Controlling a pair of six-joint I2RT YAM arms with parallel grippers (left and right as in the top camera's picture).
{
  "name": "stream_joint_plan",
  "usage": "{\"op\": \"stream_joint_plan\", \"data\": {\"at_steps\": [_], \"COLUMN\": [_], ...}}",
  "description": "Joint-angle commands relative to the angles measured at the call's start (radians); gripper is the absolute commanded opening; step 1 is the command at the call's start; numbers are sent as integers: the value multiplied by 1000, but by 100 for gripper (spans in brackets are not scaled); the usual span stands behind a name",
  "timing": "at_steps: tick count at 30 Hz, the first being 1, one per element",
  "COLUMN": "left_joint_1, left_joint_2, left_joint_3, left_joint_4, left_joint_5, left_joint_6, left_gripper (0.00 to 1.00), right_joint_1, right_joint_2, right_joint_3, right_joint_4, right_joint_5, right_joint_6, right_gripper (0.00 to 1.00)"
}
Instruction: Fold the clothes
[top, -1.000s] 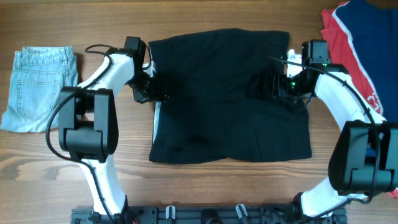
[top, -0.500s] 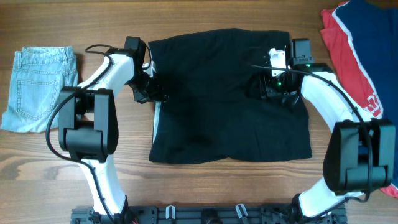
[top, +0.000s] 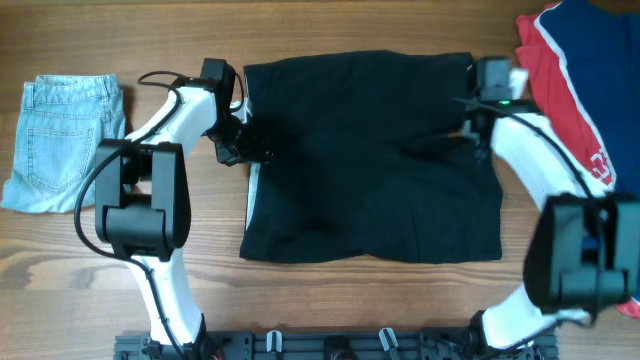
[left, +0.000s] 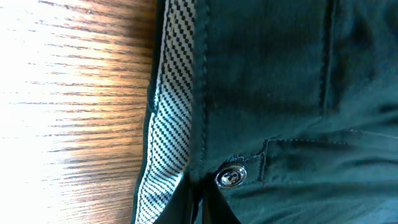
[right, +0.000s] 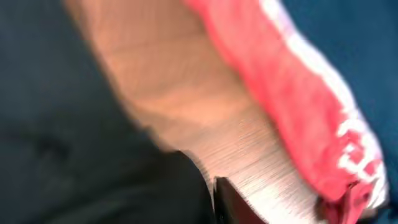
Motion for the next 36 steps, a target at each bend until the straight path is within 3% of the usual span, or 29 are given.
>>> {"op": "stream_joint_plan", "data": {"at_steps": [1,7,9,12,14,15,18,21,24,29,34,36], "left_joint_1": [27,27,27,27,27,27,27,27,27,27,27,27], "left_joint_2": [38,38,38,38,38,38,38,38,38,38,38,38], "left_joint_3": [-22,-22,-22,-22,-22,-22,-22,-22,-22,-22,-22,-22], "left_joint_4": [3,0,0,3,4,4,4,5,4,4,4,9], "left_joint_5": [-190,-190,-190,-190,-190,-190,-190,-190,-189,-189,-190,-190], "left_joint_6": [13,13,16,16,16,16,16,16,16,16,16,16], "left_gripper": [4,4,4,4,4,4,4,4,4,4,4,4], "right_joint_1": [-63,-98,-103,-103,-101,-96,-51,36,95,107,105,105], "right_joint_2": [-59,-48,-48,-48,-48,-48,-48,-41,-1,143,229,226], "right_joint_3": [39,39,39,39,39,39,39,39,39,39,39,39], "right_joint_4": [15,-68,-82,-33,44,75,159,247,296,405,438,431], "right_joint_5": [193,192,113,-157,-486,-630,-801,-794,-646,-636,-573,-545], "right_joint_6": [53,106,97,-31,-164,-185,-117,-60,60,202,237,231], "right_gripper": [30,40,45,47,49,50,51,60,70,72,83,83]}}
